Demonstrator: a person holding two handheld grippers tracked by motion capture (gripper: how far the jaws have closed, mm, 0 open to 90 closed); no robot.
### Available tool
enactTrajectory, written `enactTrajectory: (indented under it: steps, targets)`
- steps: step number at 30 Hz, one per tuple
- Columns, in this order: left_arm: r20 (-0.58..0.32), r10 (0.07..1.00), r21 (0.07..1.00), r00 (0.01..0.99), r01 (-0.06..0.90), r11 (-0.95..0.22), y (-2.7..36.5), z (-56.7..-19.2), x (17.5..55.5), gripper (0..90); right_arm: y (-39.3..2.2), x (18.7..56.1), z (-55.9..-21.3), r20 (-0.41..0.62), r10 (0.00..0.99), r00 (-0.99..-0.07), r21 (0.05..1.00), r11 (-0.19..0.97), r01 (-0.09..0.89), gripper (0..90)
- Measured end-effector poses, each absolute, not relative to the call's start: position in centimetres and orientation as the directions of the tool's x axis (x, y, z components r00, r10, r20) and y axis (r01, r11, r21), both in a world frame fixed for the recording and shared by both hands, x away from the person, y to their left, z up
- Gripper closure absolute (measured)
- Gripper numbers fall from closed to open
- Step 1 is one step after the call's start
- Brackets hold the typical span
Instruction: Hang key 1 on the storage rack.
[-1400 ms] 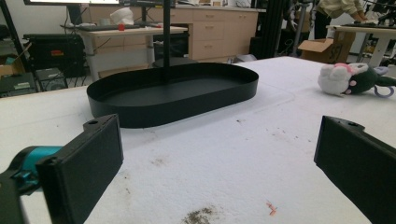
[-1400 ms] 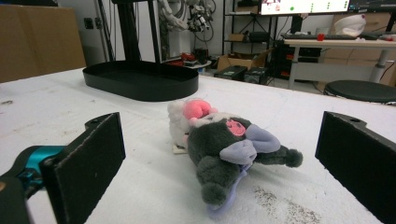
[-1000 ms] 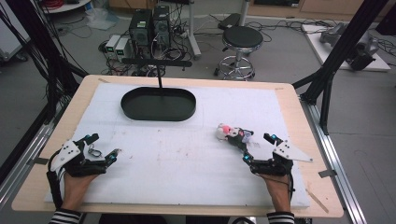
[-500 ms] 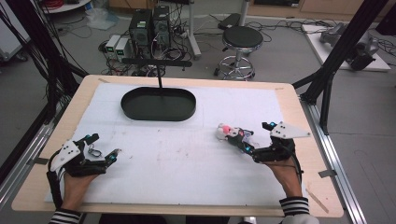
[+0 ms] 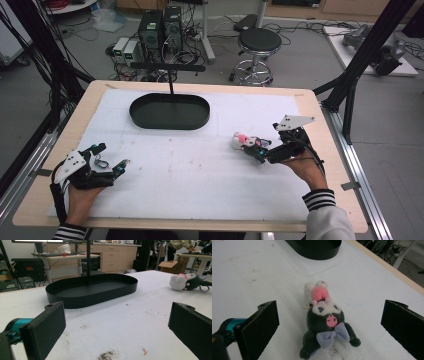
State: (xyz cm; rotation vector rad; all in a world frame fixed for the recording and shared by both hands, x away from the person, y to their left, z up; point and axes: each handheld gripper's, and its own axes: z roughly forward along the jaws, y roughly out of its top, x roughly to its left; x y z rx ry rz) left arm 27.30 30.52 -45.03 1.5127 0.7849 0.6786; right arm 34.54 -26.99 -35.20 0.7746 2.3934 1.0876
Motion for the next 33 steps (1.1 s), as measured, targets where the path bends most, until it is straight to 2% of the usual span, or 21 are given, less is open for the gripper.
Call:
enactTrajectory:
  steps: [22,33]
  targets:
    - [-0.022,0.802,0.996,0.597,0.086,-0.036,30.5,-45.0,27.3,1.7,-26.1,38.9,-35.5,-0.096,0.568,-0.817,0.607,0.684,0.404,0.7]
    - [-0.022,0.801,0.996,0.598,0.085,-0.036,30.5,-45.0,27.3,1.7,-25.5,39.9,-36.3,-0.094,0.555,-0.827,0.572,0.71,0.411,0.7]
